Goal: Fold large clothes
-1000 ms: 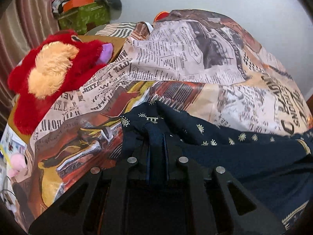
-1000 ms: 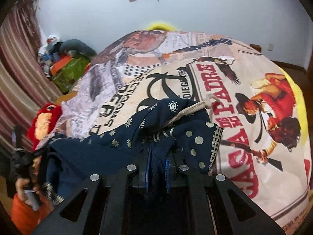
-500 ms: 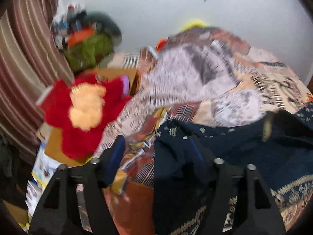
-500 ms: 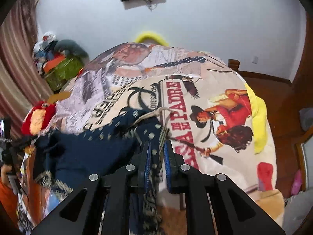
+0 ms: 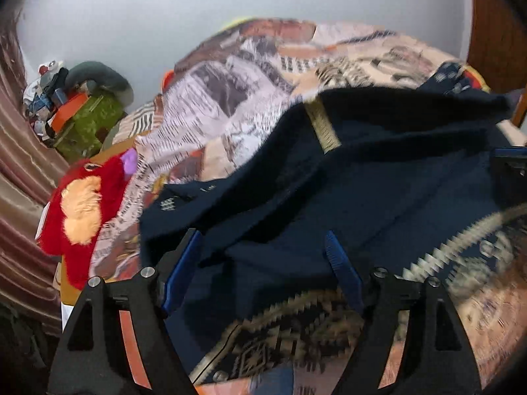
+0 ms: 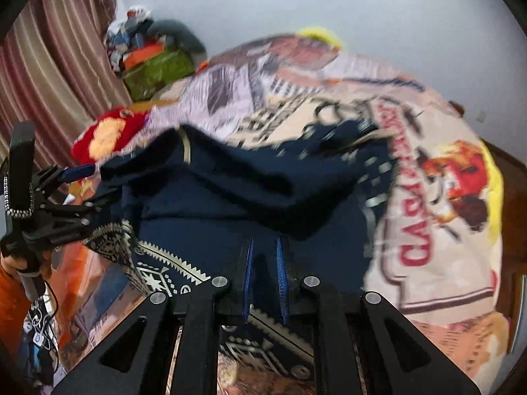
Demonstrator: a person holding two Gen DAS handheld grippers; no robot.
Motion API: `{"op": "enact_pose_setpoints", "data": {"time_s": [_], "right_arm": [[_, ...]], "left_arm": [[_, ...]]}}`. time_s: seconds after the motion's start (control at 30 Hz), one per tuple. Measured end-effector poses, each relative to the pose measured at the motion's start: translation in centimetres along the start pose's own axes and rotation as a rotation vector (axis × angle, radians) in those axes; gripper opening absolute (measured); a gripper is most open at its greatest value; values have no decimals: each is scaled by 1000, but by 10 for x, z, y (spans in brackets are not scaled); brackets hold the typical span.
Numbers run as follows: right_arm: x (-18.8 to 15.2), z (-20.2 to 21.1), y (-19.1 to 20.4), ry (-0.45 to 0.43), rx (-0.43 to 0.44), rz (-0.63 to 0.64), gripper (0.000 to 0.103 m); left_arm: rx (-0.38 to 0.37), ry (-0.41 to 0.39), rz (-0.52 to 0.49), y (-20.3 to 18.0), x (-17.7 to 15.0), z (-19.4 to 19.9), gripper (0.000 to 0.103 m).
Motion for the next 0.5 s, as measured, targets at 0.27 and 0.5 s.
{"op": "enact_pose_setpoints", "data": {"time_s": [0.27, 0.5], "right_arm": [[25, -44, -9, -9, -10, -39, 9], [62, -58, -21, -81, -10, -62, 9]], "left_arm": [[115, 43, 122, 39, 19, -54, 76], [183, 3, 283, 97, 45, -57, 76]]}}
Point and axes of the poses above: each gripper's, at about its wrist camera, not at the fingertips, and z roughly against the way its jaws point, y to its left, x to its top, the point moved 10 cm from there along -z, roughly the way its jaws point, and after that the axes turned 1 degree about x, right-handed, at the moved point
